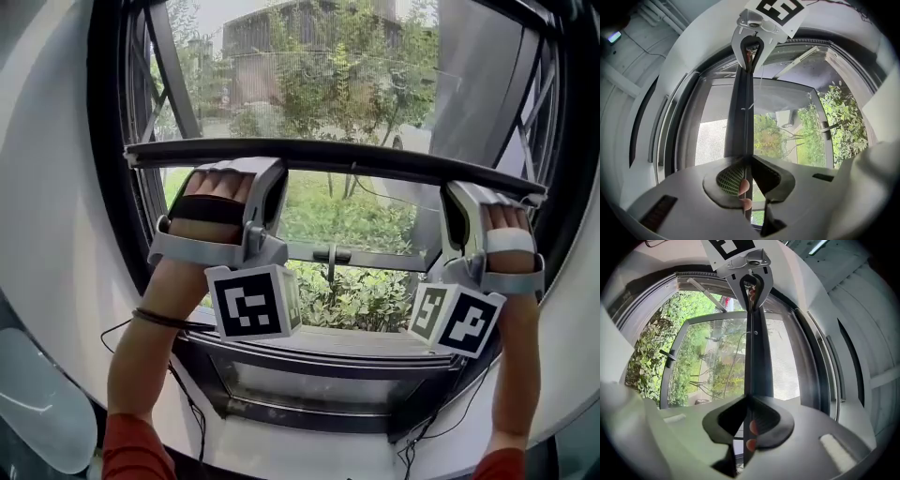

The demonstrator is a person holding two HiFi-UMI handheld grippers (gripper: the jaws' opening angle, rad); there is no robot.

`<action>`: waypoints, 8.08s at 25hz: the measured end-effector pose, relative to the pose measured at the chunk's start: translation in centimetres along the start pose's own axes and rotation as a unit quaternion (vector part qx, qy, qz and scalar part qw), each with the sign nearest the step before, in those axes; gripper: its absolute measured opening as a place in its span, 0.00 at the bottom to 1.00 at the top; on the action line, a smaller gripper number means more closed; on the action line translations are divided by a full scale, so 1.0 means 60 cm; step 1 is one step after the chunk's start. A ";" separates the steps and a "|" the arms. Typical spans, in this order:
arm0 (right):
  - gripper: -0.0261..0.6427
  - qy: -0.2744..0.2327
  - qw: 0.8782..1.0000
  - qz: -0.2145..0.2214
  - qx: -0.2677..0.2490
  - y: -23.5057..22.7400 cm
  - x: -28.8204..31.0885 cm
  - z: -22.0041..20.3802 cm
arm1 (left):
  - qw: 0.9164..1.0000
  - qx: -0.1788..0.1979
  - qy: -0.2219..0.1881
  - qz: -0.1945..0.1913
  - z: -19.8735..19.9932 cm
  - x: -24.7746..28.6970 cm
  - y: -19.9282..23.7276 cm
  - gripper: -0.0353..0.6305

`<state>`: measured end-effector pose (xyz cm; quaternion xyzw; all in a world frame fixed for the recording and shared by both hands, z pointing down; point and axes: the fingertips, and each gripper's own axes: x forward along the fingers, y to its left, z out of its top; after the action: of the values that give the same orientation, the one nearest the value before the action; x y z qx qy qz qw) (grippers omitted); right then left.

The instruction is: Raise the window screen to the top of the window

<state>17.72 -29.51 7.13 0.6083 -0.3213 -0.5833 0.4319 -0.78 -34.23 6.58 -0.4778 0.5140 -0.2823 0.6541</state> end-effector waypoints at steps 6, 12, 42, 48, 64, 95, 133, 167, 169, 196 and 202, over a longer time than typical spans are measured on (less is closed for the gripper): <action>0.11 0.008 1.000 -0.019 -0.011 -0.056 0.026 -0.007 | 1.000 0.008 0.002 0.010 0.001 0.025 0.057 0.13; 0.11 0.014 0.999 -0.037 -0.020 -0.082 0.039 -0.004 | 1.000 0.007 0.002 0.017 -0.003 0.036 0.079 0.13; 0.10 0.047 0.989 -0.125 -0.058 -0.326 0.162 -0.020 | 0.996 -0.002 0.010 0.093 -0.005 0.144 0.315 0.14; 0.10 0.048 0.988 -0.131 -0.063 -0.345 0.167 -0.021 | 0.993 0.007 0.009 0.115 -0.006 0.150 0.338 0.14; 0.10 0.068 0.983 -0.157 -0.062 -0.431 0.212 -0.019 | 0.990 -0.004 0.033 0.138 -0.010 0.193 0.429 0.14; 0.17 0.052 0.979 -0.194 -0.046 -0.460 0.217 -0.011 | 0.978 0.011 0.035 0.206 -0.010 0.198 0.451 0.17; 0.20 -0.027 0.993 -0.111 0.028 -0.162 0.130 0.012 | 0.998 -0.037 -0.003 0.053 -0.016 0.150 0.100 0.27; 0.22 -0.013 0.978 0.045 0.204 0.248 -0.087 -0.027 | 0.950 -0.290 -0.045 -0.102 0.025 -0.084 -0.297 0.27; 0.22 -0.010 0.975 0.053 0.216 0.268 -0.101 -0.029 | 0.943 -0.311 -0.038 -0.108 0.019 -0.103 -0.320 0.27; 0.22 0.040 0.867 0.146 0.475 0.429 -0.277 -0.001 | 0.821 -0.545 0.032 -0.166 0.002 -0.299 -0.484 0.27; 0.22 0.034 0.826 0.146 0.544 0.440 -0.313 0.013 | 0.778 -0.599 0.050 -0.184 0.005 -0.336 -0.504 0.27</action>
<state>17.83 -23.95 39.06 0.7096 -0.6571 -0.2232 0.1219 -3.09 -28.38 42.38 -0.8439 0.5136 -0.0553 0.1449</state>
